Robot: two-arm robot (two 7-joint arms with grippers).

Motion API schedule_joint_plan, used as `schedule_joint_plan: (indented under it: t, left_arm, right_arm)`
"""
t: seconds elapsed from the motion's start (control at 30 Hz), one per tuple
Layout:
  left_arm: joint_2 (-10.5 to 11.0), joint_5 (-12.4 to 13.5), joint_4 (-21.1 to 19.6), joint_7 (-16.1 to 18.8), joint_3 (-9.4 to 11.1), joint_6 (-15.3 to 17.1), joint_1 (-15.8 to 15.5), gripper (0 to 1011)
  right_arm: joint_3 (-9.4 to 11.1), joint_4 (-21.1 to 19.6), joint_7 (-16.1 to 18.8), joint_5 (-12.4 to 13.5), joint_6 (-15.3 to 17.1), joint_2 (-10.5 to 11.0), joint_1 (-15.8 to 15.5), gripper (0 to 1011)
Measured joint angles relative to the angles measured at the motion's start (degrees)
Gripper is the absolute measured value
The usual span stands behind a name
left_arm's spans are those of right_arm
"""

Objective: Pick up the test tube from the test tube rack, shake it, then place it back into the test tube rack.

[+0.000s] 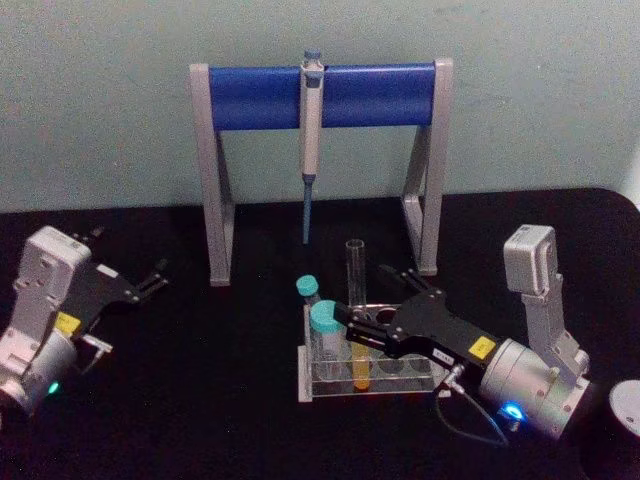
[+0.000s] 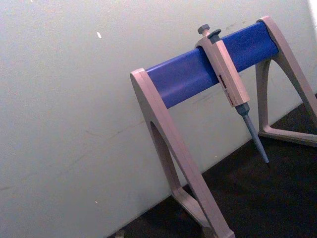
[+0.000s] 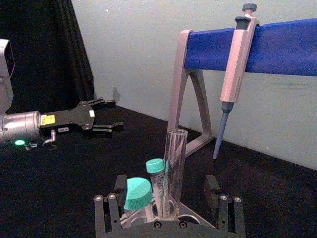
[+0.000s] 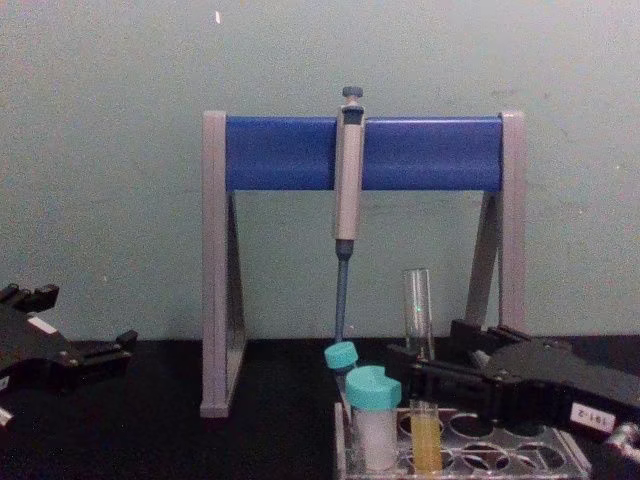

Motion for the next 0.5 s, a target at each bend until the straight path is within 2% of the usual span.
schedule_joint_plan:
  t: [0.23, 0.5]
  left_arm:
    - [0.0, 0.0, 0.0, 0.0, 0.0, 0.0, 0.0, 1001]
    - [0.0, 0.0, 0.0, 0.0, 0.0, 0.0, 0.0, 1001]
  right_arm:
    - [0.0, 0.0, 0.1, 0.0, -0.1, 0.0, 0.1, 1000]
    - [0.6, -2.4, 0.9, -1.2, -2.5, 0.5, 1.6, 1000]
